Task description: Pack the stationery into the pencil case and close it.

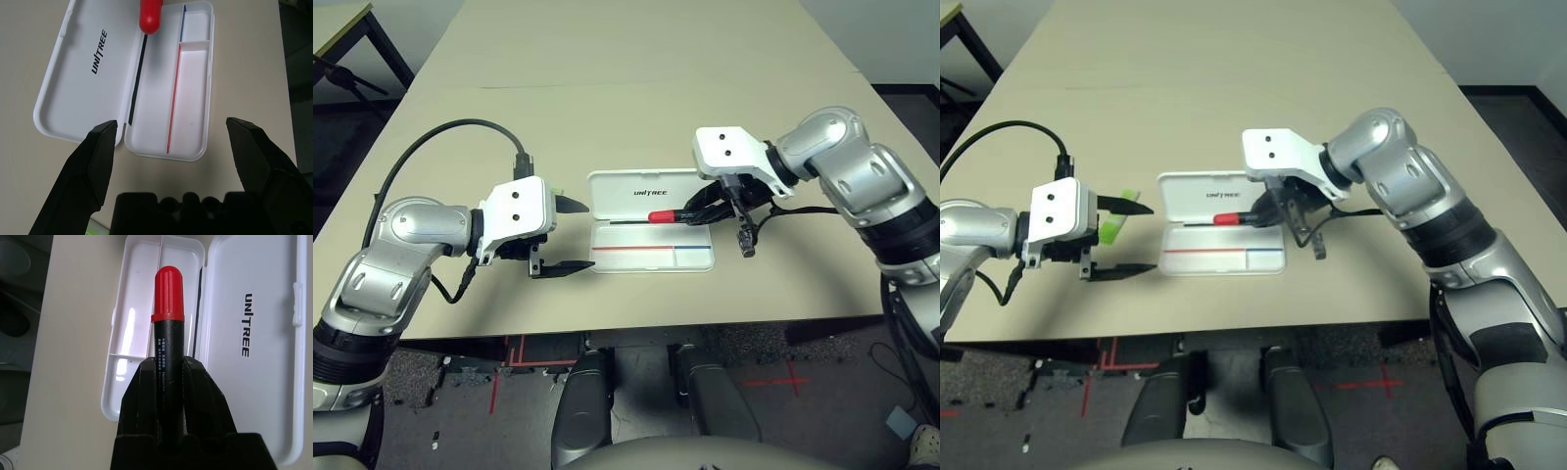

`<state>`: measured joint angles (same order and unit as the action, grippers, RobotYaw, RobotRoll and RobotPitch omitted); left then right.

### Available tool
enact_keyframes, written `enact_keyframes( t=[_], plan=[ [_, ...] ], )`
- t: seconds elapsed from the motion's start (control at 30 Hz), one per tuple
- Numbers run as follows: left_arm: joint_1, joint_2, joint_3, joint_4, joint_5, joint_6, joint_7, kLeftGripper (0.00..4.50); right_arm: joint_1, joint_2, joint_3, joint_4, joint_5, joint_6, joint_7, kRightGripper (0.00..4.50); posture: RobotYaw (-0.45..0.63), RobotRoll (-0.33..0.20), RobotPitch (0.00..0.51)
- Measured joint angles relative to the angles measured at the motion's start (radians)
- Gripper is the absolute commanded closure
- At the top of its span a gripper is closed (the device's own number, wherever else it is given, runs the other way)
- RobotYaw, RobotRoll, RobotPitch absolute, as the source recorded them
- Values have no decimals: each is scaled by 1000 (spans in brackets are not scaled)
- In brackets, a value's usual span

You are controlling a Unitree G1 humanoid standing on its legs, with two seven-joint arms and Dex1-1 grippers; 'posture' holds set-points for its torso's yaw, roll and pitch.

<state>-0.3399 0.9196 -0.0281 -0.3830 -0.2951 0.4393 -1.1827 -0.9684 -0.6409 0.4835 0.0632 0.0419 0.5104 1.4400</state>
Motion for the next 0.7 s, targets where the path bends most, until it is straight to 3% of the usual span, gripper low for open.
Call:
enact_keyframes(
  t=[0.23,0.67,0.7],
  plan=[
    [1,0,0,-1,0,0,4,0,2,105,33,79,-66,-24,-78,3994,6,0,159],
    [6,3,0,-1,0,0,6,0,40,187,54,117,-85,-34,-126,3994,10,0,164],
    [6,3,0,-1,0,0,6,0,40,187,54,118,-85,-38,-126,3644,9,0,165]
  ],
)
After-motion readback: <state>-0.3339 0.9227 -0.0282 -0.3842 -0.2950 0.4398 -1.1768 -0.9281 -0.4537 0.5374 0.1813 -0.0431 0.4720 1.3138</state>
